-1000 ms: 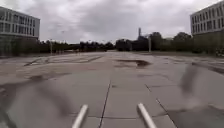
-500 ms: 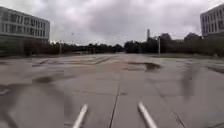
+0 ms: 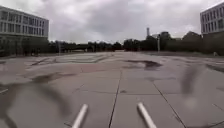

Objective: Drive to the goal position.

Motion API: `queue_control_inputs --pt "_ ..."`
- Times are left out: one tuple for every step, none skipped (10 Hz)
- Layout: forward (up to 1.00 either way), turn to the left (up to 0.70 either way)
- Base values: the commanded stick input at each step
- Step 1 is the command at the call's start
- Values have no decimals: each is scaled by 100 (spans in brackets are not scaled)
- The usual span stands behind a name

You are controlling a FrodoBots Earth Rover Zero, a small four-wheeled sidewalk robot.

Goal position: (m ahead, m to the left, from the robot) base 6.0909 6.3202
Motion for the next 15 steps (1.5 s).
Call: queue_control_inputs --pt "100 0" --pt "100 0" --pt "100 0" --pt "100 0" --pt "100 0" --pt "100 0" --pt "100 0" --pt "100 0" --pt "48 0" --pt "0 0" --pt "28 0" --pt "95 0" --pt "100 0" --pt "100 0" --pt "100 0"
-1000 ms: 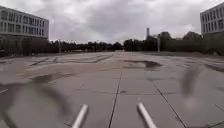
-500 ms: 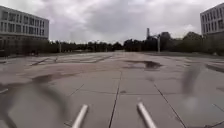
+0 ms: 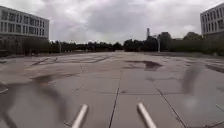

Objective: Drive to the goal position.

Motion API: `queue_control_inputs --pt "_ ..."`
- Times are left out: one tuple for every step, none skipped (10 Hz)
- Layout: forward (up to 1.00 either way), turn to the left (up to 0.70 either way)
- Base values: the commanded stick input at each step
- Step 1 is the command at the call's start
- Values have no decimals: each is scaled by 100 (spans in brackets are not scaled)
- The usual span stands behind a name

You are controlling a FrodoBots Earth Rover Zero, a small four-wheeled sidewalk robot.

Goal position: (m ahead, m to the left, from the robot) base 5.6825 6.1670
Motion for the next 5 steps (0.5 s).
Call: queue_control_inputs --pt "100 0" --pt "65 0" --pt "0 0" --pt "0 0" --pt "0 0"
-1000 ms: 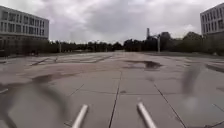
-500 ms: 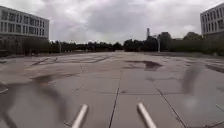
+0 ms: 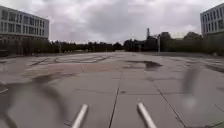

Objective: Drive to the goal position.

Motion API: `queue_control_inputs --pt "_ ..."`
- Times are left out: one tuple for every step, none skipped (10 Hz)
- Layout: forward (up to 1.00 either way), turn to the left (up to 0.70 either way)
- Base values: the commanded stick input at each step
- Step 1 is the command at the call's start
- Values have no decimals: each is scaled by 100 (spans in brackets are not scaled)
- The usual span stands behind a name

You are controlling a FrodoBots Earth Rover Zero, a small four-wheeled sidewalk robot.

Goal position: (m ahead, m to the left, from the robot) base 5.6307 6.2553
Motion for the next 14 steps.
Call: queue_control_inputs --pt "0 0" --pt "0 0" --pt "0 0" --pt "0 0" --pt "0 0" --pt "0 0" --pt "100 0" --pt "100 0" --pt "100 0" --pt "100 0" --pt "100 0" --pt "100 0" --pt "100 0" --pt "100 0"
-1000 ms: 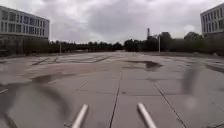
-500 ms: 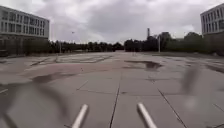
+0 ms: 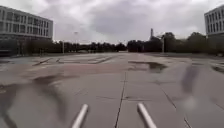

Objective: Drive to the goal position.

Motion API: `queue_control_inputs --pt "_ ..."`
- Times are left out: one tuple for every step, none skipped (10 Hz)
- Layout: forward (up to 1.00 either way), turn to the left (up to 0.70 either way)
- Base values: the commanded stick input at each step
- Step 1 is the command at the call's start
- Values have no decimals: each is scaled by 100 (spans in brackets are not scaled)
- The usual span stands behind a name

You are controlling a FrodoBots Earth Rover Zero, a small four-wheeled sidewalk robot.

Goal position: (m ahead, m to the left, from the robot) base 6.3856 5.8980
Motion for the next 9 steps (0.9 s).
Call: queue_control_inputs --pt "65 0" --pt "35 0" --pt "87 0" --pt "28 0" --pt "100 0" --pt "100 0" --pt "100 0" --pt "100 0" --pt "100 0"
